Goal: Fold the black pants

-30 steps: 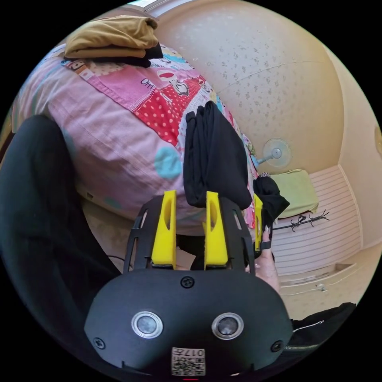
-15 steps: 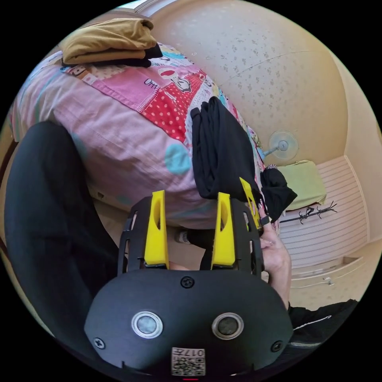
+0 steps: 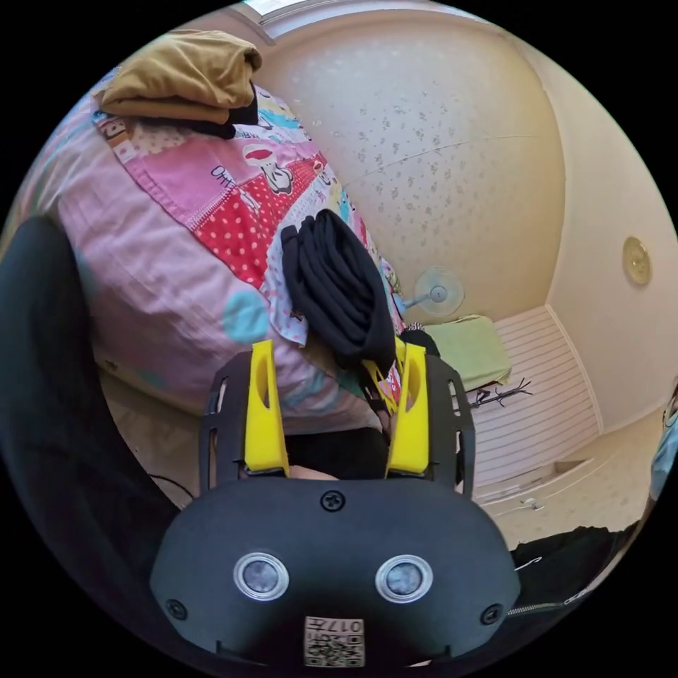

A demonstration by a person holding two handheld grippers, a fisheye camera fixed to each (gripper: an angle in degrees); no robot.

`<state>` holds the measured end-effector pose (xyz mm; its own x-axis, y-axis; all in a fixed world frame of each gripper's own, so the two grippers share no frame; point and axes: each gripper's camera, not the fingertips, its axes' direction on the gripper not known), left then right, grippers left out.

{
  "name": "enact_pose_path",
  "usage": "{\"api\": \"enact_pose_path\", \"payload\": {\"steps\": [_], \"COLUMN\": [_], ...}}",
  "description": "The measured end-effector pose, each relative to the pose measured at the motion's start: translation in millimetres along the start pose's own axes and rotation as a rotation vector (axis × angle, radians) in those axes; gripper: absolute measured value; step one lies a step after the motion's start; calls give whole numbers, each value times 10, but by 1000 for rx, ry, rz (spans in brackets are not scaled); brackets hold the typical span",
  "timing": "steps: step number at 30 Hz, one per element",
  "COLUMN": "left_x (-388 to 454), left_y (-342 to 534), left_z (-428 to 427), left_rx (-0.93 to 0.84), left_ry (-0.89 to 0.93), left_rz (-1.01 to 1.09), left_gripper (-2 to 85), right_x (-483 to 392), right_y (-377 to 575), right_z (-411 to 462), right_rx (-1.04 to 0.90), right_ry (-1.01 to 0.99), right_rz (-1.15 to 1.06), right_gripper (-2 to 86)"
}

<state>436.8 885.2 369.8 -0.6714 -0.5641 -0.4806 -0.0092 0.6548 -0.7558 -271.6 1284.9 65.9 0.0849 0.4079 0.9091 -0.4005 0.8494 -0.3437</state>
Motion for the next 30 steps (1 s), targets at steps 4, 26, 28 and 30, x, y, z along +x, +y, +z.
{"api": "enact_pose_path", "payload": {"steps": [4, 26, 28, 30], "left_x": [11, -417, -442, -434], "left_y": [-180, -661, -656, -671], "left_z": [250, 1010, 1030, 1042], "left_rx": [-15, -107, -103, -108], "left_ry": [36, 333, 355, 353], "left_rz": [-48, -399, -409, -407], "left_gripper": [247, 136, 135, 135], "right_x": [-62, 500, 526, 567], "right_y": [-33, -569, -711, -778], "right_z": [-18, -689, -600, -551], "right_rx": [-7, 115, 114, 122], "right_ry": [8, -161, -213, -255], "right_rz": [-22, -40, 3, 46], "right_gripper": [67, 240, 236, 233]}}
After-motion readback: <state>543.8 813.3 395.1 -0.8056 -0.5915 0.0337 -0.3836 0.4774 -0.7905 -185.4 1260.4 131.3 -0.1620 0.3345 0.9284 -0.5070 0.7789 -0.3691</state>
